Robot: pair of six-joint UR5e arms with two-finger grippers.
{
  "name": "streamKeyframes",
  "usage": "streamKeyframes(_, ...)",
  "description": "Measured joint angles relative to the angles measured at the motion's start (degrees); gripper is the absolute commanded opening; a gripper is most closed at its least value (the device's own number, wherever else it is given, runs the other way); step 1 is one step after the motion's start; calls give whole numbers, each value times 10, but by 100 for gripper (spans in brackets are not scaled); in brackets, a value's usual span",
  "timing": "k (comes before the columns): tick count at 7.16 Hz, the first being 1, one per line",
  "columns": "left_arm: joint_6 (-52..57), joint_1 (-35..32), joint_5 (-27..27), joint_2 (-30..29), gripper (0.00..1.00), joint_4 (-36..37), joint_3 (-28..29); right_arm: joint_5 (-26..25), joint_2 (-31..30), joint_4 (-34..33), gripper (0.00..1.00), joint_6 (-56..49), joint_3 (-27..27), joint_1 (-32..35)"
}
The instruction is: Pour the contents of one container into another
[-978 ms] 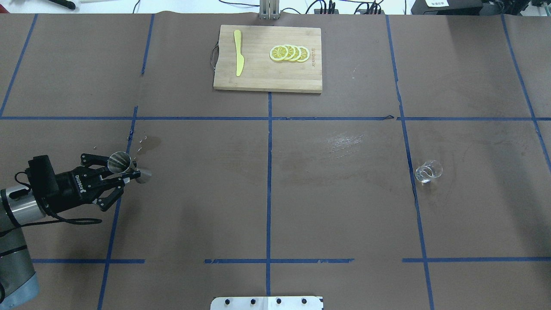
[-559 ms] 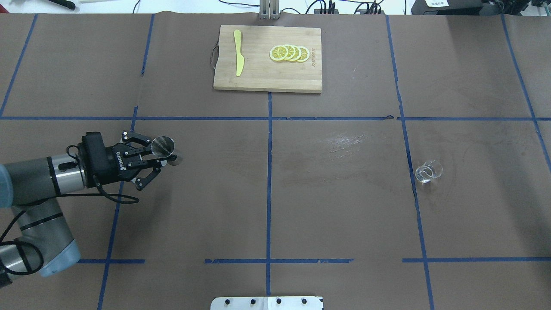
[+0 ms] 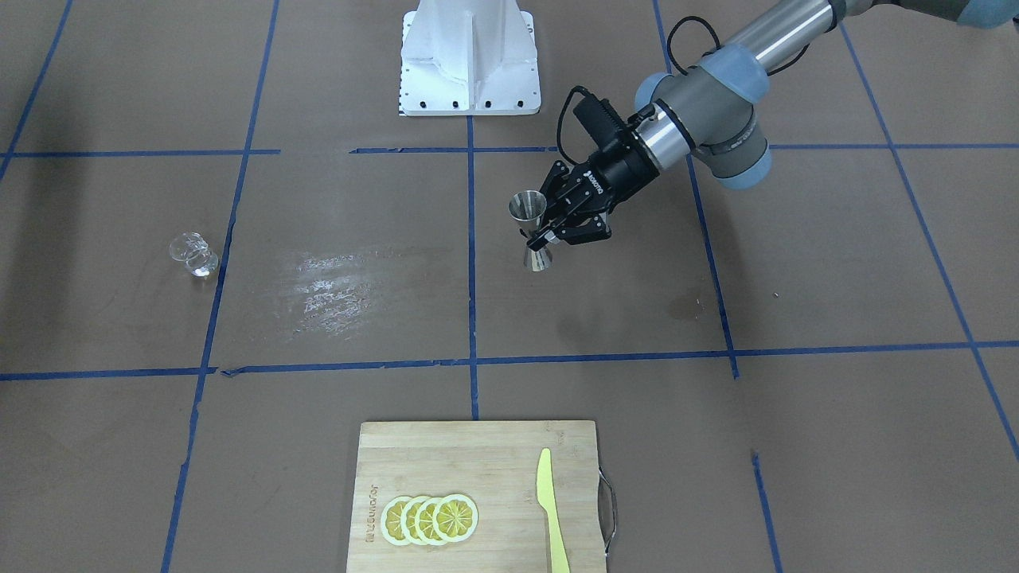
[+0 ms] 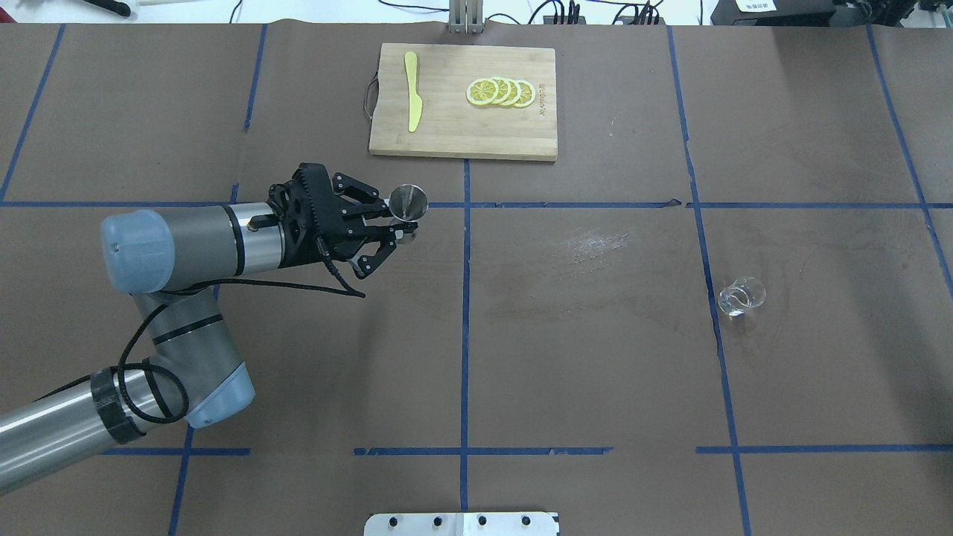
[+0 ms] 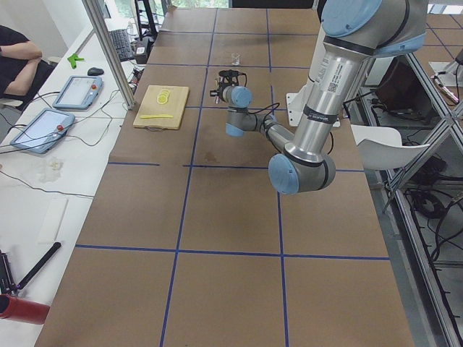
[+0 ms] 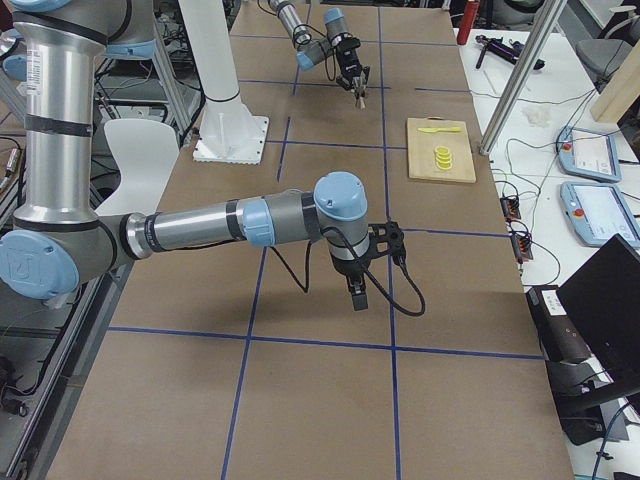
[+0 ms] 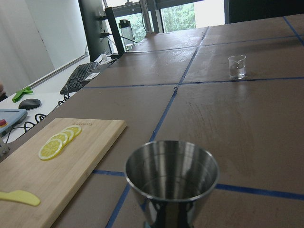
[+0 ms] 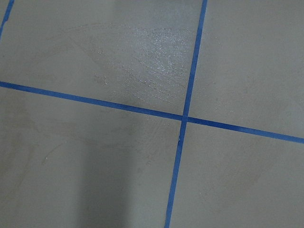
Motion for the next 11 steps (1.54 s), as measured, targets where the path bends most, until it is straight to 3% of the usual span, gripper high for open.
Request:
streamKeyframes(3,-2,18,-1,-57,0,13,46,1,4,0,100,43,17,0)
streamKeyframes(5,-2,25,-32,-80,0,12,64,6,6,5,100,114,49,-6)
streamKeyframes(8,-9,30,-82,-84,0,6,67,-7,7,68,100,304,105,-91)
streamKeyframes(10,-11,31,-77,-82,0,3,67,-92,7,95,100,448,156,-191)
streamKeyframes(11,-12,31,-70,-81,0,3,67,-181,9,106,100,533,181,-267)
